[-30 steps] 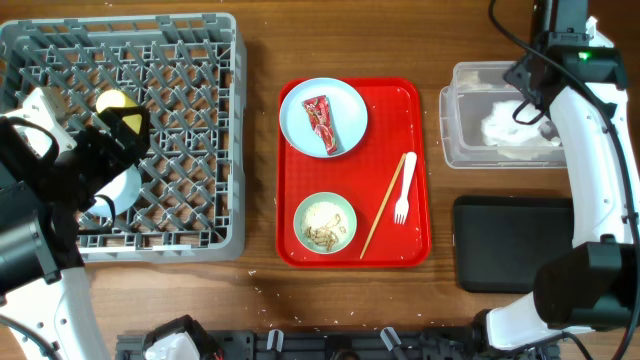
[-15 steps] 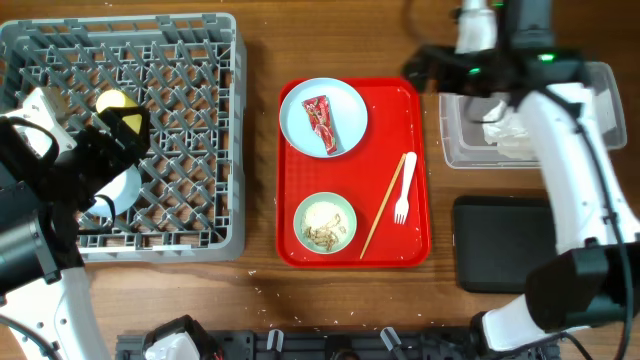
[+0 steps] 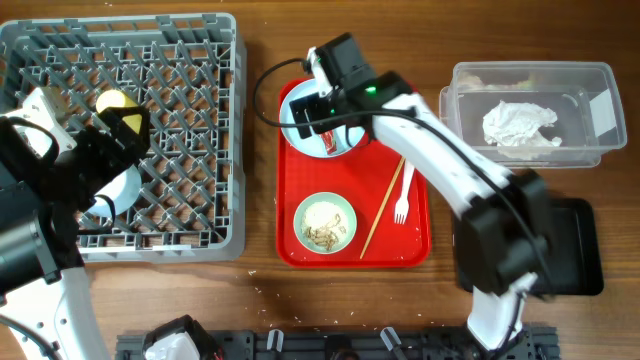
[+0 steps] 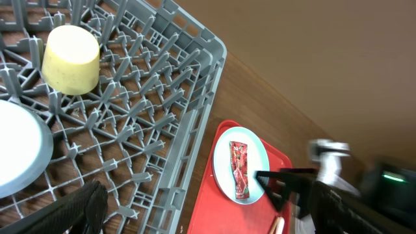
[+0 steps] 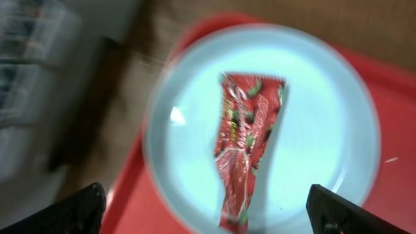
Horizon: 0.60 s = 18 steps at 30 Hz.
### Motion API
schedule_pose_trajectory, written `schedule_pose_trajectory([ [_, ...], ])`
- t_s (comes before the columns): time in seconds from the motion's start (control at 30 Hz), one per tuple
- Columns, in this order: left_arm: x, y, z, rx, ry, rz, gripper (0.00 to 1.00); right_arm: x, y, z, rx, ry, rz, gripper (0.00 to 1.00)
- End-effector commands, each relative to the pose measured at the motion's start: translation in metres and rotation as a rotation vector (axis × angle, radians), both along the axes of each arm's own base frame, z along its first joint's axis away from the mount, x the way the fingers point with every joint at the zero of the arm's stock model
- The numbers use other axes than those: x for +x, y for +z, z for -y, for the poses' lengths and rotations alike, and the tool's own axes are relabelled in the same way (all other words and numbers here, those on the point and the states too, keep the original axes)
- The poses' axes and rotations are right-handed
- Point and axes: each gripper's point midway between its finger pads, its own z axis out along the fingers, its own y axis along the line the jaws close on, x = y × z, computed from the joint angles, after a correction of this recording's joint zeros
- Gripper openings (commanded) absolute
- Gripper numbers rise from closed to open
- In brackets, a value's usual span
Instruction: Sort waste into correct bins and load items into the dishwasher rack
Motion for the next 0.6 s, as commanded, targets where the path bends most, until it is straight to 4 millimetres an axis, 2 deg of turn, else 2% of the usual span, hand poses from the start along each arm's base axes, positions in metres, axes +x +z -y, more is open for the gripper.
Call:
schedule_pose_trajectory([
  [0.0, 0.0, 0.001, 0.001, 0.009, -0.007, 0.003, 1.0, 0.003, -0.049, 0.01, -0.036, -0.132, -0.088, 0.99],
  [0.1, 0.0, 0.001, 0.001, 0.009, -0.007, 0.002, 1.0, -0.001, -0.075, 0.01, -0.058, -0.134, -0.134, 0.93],
  [0.2, 0.0, 0.001, 0.001, 0.009, -0.007, 0.002, 1.0, -0.004, -0.091, 0.012, -0.076, -0.142, -0.165, 0.75],
  [0.27, 0.0, 0.001, 0.001, 0.009, -0.007, 0.002, 1.0, -0.006, -0.095, 0.014, -0.083, -0.143, -0.176, 0.58],
  [0.33, 0.0, 0.0, 0.001, 0.009, -0.007, 0.001, 1.0, -0.005, -0.093, 0.013, -0.08, -0.145, -0.173, 0.27],
  [0.4, 0.0, 0.0, 0.001, 0.009, -0.007, 0.001, 1.0, -0.005, -0.088, 0.015, -0.069, -0.178, -0.175, 0.04],
  [0.47, 0.0, 0.0, 0.001, 0.009, -0.007, 0.002, 1.0, -0.002, -0.078, 0.018, -0.048, -0.215, -0.171, 0.04],
  [0.57, 0.0, 0.0, 0.001, 0.008, -0.007, 0.001, 1.0, 0.007, -0.052, 0.032, -0.043, -0.291, -0.135, 0.04],
])
